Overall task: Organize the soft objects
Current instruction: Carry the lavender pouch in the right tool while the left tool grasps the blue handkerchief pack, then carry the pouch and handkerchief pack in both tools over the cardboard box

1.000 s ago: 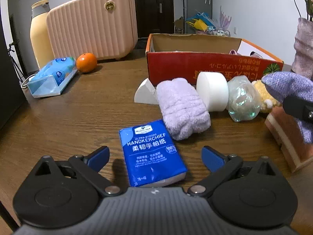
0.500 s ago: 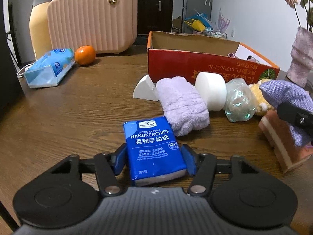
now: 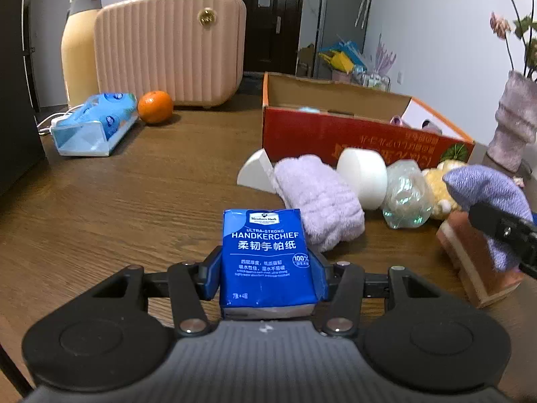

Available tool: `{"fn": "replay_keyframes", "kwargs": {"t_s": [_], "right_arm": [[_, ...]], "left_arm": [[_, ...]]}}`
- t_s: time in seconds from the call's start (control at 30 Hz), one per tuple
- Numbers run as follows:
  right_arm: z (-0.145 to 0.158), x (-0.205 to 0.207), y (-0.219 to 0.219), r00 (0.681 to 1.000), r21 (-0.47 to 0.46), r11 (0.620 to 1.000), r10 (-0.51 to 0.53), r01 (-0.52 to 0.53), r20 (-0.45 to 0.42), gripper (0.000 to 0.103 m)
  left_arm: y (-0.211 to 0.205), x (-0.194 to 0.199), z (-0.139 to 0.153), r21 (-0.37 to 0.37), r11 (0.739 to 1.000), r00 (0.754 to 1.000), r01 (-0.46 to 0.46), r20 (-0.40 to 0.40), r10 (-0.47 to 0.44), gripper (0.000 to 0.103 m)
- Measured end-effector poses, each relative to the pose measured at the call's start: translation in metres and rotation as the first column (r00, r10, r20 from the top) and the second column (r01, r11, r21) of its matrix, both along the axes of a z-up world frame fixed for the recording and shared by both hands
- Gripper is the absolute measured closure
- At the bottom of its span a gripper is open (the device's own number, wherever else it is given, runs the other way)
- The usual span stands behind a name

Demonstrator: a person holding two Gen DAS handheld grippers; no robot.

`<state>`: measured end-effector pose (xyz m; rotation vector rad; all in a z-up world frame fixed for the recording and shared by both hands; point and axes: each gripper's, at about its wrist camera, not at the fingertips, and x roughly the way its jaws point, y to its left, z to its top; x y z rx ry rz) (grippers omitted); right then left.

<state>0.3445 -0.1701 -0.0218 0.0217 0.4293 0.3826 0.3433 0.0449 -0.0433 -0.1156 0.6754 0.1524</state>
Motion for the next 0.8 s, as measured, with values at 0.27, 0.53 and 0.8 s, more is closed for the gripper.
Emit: {"fn": "replay_keyframes", "kwargs": {"t_s": [0.27,0.53,0.8], "right_arm": [[0.008,-0.012,-0.005,0.998,0.012,1.000,0.000,-0.001,0.055,0.057],[0.020,-0.019,-0.010,0.994,0.021,1.000,-0.012,0.010,0.109,0.057],[0.029,-0.022,-0.010,0.984,0.007,1.000,-0.016,0.015,0.177,0.057]], "left_arm": [[0.012,-0.018,0.016,-0.031,0.999,0.997,-0.014,0.073,0.016,0.051],[0.019,-0.037,0.035,-0.042,0.999,0.987,-0.008,0.163,0.015,0.051],[0.011,-0.039,0.046,-0.020,1.000,0.978,0.023,0.210,-0.018,0.051]]}}
